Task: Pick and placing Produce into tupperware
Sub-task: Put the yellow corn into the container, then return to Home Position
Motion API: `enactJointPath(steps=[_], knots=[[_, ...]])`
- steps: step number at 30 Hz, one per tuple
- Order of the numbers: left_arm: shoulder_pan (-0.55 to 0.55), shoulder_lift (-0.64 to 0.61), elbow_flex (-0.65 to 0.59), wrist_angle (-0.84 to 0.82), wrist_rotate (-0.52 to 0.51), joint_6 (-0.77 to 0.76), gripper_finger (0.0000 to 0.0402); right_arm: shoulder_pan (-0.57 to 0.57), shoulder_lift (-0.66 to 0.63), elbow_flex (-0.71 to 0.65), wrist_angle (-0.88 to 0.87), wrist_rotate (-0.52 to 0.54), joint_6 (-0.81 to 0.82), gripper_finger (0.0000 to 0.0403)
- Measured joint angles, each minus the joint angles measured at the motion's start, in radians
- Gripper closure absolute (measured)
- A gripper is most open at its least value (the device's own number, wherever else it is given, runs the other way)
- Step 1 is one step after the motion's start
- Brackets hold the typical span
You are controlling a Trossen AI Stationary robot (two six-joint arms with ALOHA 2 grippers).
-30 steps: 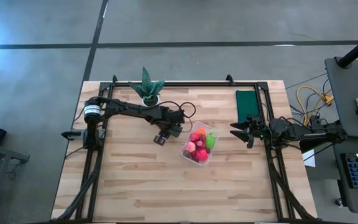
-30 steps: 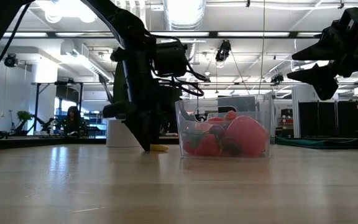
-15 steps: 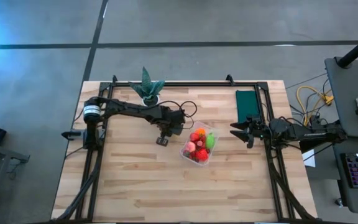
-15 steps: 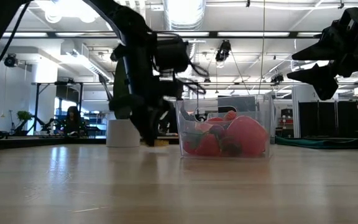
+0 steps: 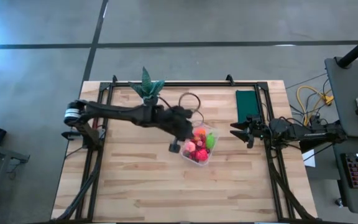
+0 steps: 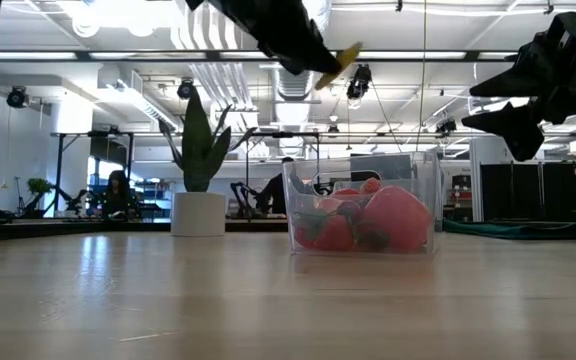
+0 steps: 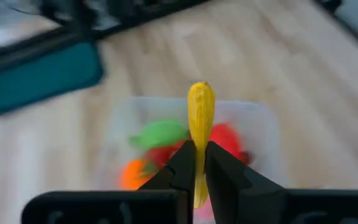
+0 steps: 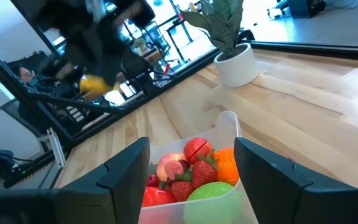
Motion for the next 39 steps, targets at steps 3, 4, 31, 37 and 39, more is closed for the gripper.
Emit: enactJointPath(steps=[3, 4, 31, 37, 39], knots=[[-0.033, 0.044, 0.013, -0.009, 0.026, -0.052, 0.0391, 0.000, -0.001, 0.000, 0.000, 0.000, 0.000, 0.0177], [-0.042, 0.056, 0.013, -0.012, 0.023, -0.051, 0.0391, 0.000, -0.001, 0.000, 0.000, 0.000, 0.000, 0.0177], [-0.119, -0.270, 0.006, -0.271, -0.268, -0.325, 0.0195, 0.000, -0.001, 0.000, 0.000, 0.000, 0.000, 0.0177], [-0.169, -0.564, -0.308, -0.110, -0.243, -0.389, 0.0195, 0.000, 0.000, 0.000, 0.000, -0.001, 0.000, 0.0177], [-0.177, -0.660, -0.412, -0.047, -0.234, -0.411, 0.0195, 0.000, 0.000, 0.000, 0.000, -0.001, 0.000, 0.0177]])
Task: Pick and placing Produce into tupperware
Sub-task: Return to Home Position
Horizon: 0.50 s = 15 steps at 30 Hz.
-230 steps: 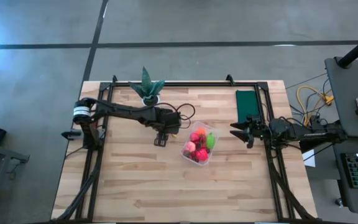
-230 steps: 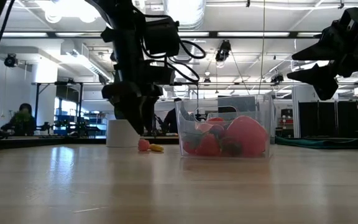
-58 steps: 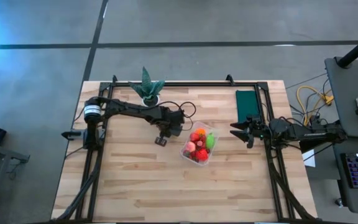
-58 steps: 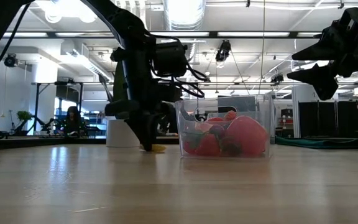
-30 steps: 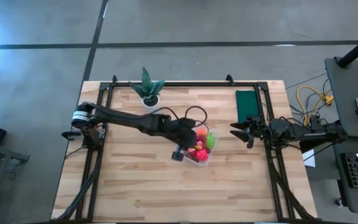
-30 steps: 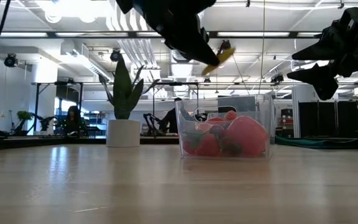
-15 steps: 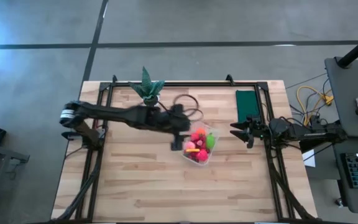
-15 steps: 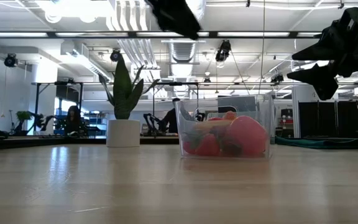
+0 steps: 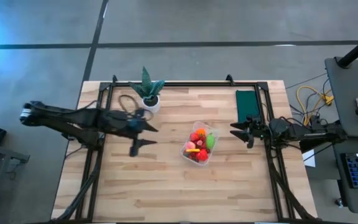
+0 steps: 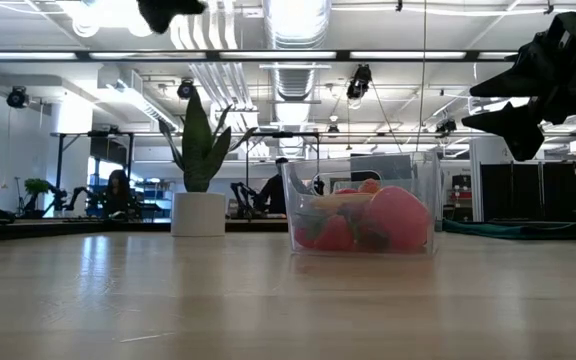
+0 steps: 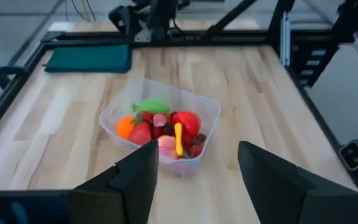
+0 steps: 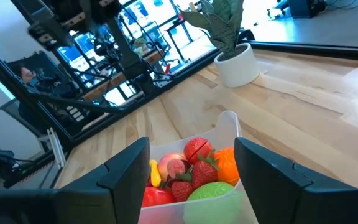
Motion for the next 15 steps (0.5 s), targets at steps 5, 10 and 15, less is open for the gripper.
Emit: enactJointPath(steps=[5, 10, 15], knots=[[0.002, -0.228, -0.179, 0.019, 0.000, -0.052, 0.0195, 0.000, 0.000, 0.000, 0.000, 0.000, 0.000, 0.0177], [0.002, -0.421, -0.281, 0.018, 0.000, -0.059, 0.0195, 0.000, 0.000, 0.000, 0.000, 0.000, 0.000, 0.0177], [0.002, -0.540, -0.361, 0.026, 0.000, -0.057, 0.0195, 0.000, 0.000, 0.000, 0.000, 0.000, 0.000, 0.0177]])
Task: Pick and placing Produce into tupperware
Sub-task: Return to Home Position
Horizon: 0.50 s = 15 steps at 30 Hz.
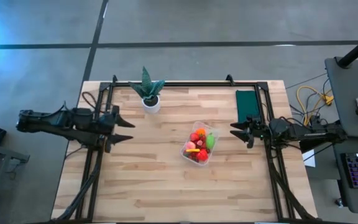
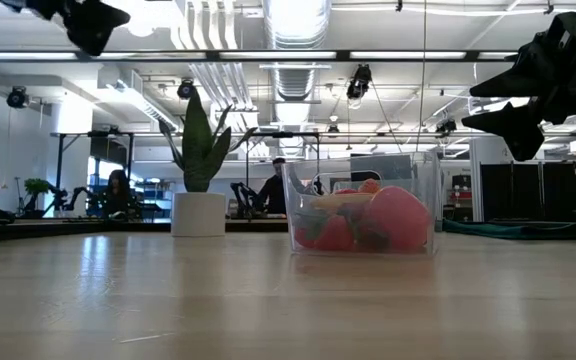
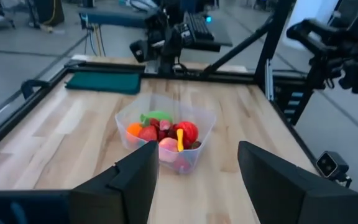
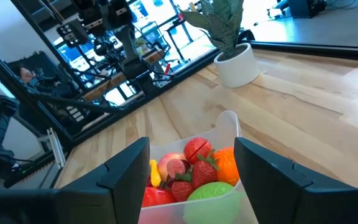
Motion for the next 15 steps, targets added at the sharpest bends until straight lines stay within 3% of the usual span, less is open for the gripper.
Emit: enactJointPath(steps=[12, 15], knots=[[0.000, -0.449, -0.184, 0.069, 0.000, -0.018, 0.0195, 0.000, 0.000, 0.000, 0.000, 0.000, 0.000, 0.0177], [0.000, -0.457, -0.199, 0.069, 0.000, -0.028, 0.0195, 0.000, -0.001, 0.000, 0.001, 0.000, 0.000, 0.0177]])
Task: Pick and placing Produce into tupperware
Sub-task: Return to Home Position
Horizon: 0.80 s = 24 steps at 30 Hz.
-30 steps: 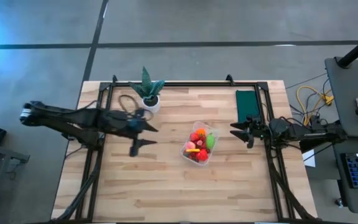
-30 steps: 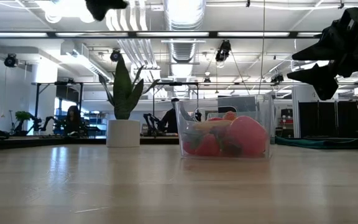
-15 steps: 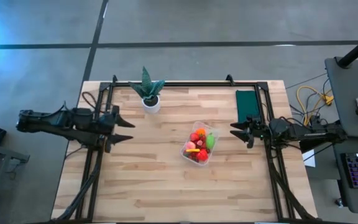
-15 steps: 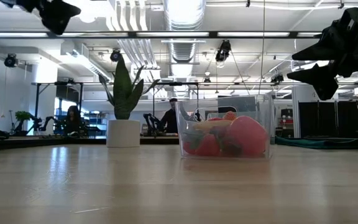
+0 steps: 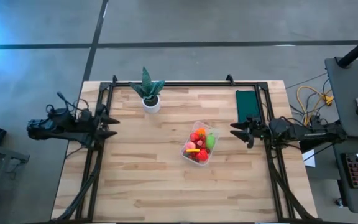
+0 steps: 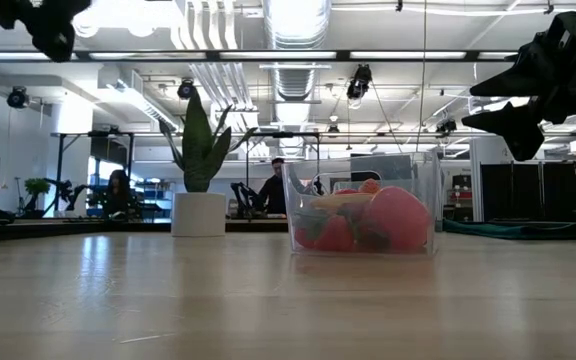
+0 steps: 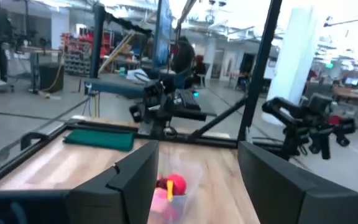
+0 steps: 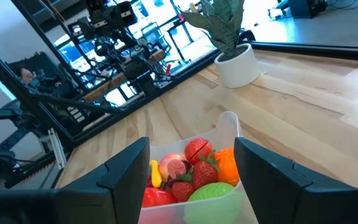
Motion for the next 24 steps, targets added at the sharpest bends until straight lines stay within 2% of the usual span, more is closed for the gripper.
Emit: enactJointPath(steps=[5, 6, 9, 21, 24], knots=[[0.000, 0.064, -0.004, 0.051, -0.022, -0.002, 0.0195, 0.000, -0.001, 0.000, 0.000, -0.001, 0.000, 0.0177], [0.001, 0.069, -0.020, 0.016, -0.024, -0.002, 0.0195, 0.000, 0.001, 0.000, 0.000, -0.001, 0.000, 0.0177], [0.000, 0.094, -0.068, 0.076, -0.032, -0.002, 0.0195, 0.000, 0.000, 0.000, 0.000, -0.001, 0.000, 0.0177], [0.000, 0.176, -0.352, 0.097, -0.043, -0.001, 0.0195, 0.000, 0.001, 0.000, -0.001, -0.001, 0.000, 0.0177], [0.000, 0.222, -0.348, 0.117, -0.042, 0.003, 0.0195, 0.000, 0.001, 0.000, 0.000, -0.001, 0.000, 0.0177]])
